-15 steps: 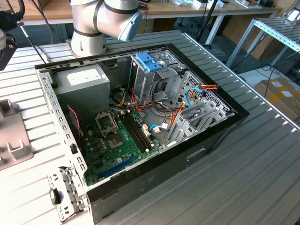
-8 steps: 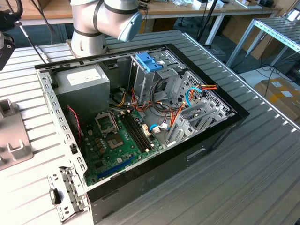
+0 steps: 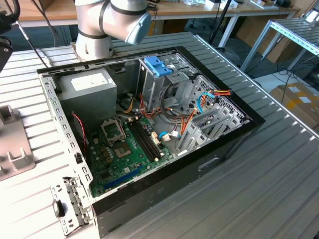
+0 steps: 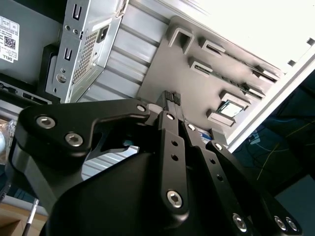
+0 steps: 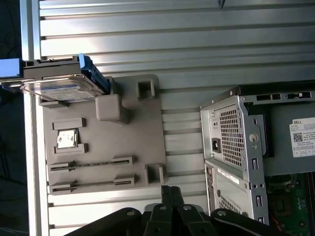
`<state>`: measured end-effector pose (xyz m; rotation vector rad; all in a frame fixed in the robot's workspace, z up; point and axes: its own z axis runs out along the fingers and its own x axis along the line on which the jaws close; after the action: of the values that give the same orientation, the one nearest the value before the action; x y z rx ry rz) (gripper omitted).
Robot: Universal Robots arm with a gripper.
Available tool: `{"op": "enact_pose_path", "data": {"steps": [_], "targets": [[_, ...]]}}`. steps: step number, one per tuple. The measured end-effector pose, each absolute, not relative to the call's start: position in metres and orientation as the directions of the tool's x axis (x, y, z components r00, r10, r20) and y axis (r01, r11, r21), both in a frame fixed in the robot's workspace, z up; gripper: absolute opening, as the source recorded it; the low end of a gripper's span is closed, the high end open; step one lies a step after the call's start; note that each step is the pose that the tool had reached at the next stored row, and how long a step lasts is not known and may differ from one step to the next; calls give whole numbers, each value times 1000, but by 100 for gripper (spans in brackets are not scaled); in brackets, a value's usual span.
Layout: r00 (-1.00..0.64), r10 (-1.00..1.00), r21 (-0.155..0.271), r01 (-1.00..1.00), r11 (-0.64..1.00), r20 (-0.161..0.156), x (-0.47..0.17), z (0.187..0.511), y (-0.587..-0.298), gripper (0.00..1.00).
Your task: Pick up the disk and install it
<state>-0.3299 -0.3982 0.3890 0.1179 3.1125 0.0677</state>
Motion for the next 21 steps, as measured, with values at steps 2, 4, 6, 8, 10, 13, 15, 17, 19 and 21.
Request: {"op": "enact_pose_path", "data": {"steps": [2,4,6,8,10,13,15,17,19,21], "targets": [[-997,76,44,75,996,-24,-332,389,-397,11],[-997,76,44,75,996,-25,-333,389,-395,11],[-997,76,44,75,996,-25,-334,389,-392,11],[-997,76,44,75,996,-25,-336,388,-390,11],[-997,76,44,75,996,-25,-337,388,-389,11],[-997,76,44,75,996,-24,-339,388,-387,11],[-997,76,44,75,996,-24,-340,388,-386,11],[-997,76,44,75,996,-24,-341,388,-385,11],[-997,76,44,75,996,-24,-342,388,-384,11],[-997,76,44,75,996,-25,-343,388,-384,11]]}}
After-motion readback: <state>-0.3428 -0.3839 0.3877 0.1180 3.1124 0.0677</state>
